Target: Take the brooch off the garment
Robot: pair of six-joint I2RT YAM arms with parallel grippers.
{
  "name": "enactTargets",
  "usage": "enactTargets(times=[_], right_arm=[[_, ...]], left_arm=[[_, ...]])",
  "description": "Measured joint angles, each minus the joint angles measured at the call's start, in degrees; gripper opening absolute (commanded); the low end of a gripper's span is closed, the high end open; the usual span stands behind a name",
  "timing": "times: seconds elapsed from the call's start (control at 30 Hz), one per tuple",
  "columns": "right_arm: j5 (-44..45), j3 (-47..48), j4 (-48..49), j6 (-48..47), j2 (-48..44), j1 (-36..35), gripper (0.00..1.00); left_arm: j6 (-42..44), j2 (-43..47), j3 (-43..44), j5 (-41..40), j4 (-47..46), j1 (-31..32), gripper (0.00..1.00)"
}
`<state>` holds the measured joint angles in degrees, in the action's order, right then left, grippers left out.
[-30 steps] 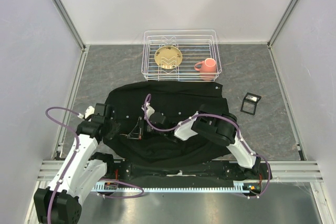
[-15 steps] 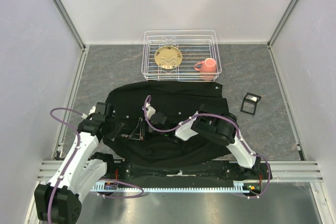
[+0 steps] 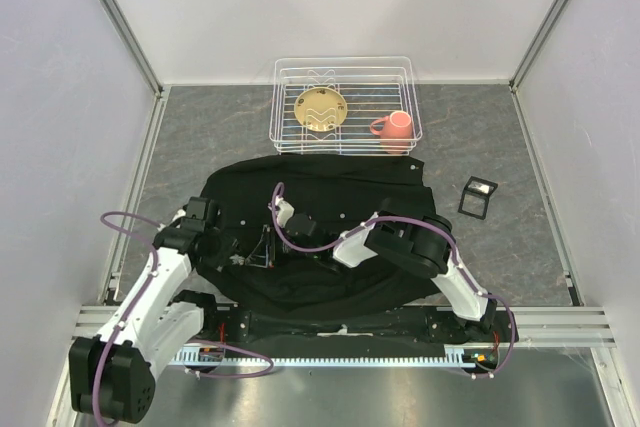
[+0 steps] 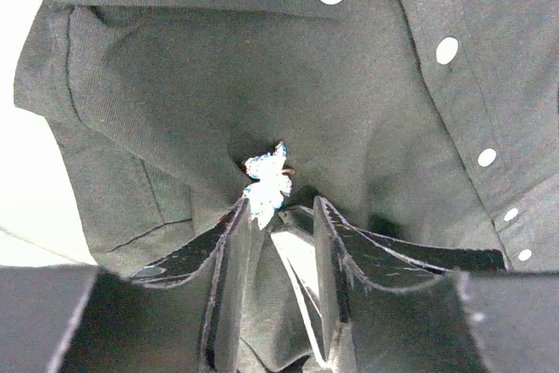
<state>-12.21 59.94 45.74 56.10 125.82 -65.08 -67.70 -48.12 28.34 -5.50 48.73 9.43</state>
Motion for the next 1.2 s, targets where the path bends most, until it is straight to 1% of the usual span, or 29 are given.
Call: enactTargets(times=[0.07,0.1,0.13,0.17,0.2,0.23,0.27,0.37,0.57,0.63,0.7,0.8,0.93,1.07,1.2], right_arm=[[0.07,0.15,-0.79,-1.11,-0.33,-0.07,0.29],[0.15,0.33,-1.46,-1.75,-0.55,-0.17,0.31],[0.24,0.57,-2.32,-2.67,-0.81,-0.42,0.32],[0.44,0.94,-3.45,-3.72,-1.18,-0.57,0.35],[0.76,1.27,-4.70,-4.98,-1.60,-0.81,0.39],[1.27,1.51,-5.90,-6.58,-2.14,-1.11,0.40],[1.81,1.73,-7.02,-7.96,-2.62,-1.46,0.42],[4.26,2.29,-11.28,-13.20,-4.55,-2.86,0.48],[10.88,6.14,-21.66,-24.94,-7.06,-5.68,0.57],[13.49,8.57,-25.38,-28.94,-7.08,-6.62,0.62],[15.10,10.73,-27.78,-31.61,-7.08,-7.19,0.64],[16.11,14.27,-30.01,-34.62,-6.91,-7.69,0.65],[16.59,18.16,-30.42,-36.76,-5.73,-7.93,0.66],[16.65,20.92,-30.75,-37.53,-2.84,-8.11,0.66],[16.98,21.14,-31.36,-37.48,-0.22,-8.33,0.63]], left_arm=[[-0.02,-1.01,-0.20,-0.09,-0.72,0.00,0.37],[-0.02,-1.57,-0.24,-0.15,-1.11,0.00,0.38],[-0.02,-1.97,-0.24,-0.17,-1.36,0.00,0.41],[0.00,-2.12,-0.24,-0.17,-1.57,0.00,0.46],[0.02,-2.14,-0.24,-0.17,-1.95,0.00,0.49],[0.04,-2.05,-0.22,-0.24,-2.21,0.00,0.52],[0.09,-1.90,-0.15,-0.44,-2.21,0.00,0.58],[0.13,0.13,0.57,-1.97,-0.55,0.00,0.63],[0.15,8.79,5.75,-6.54,4.42,0.00,0.64],[0.15,10.36,7.78,-7.98,6.14,0.00,0.64],[0.13,11.69,10.16,-10.08,8.02,0.00,0.64],[0.15,13.29,12.72,-13.62,10.32,0.00,0.64],[0.15,15.74,14.43,-16.61,12.70,0.00,0.64],[0.17,16.72,15.32,-18.23,14.14,0.00,0.64],[0.15,16.74,15.37,-18.45,15.10,0.00,0.64]])
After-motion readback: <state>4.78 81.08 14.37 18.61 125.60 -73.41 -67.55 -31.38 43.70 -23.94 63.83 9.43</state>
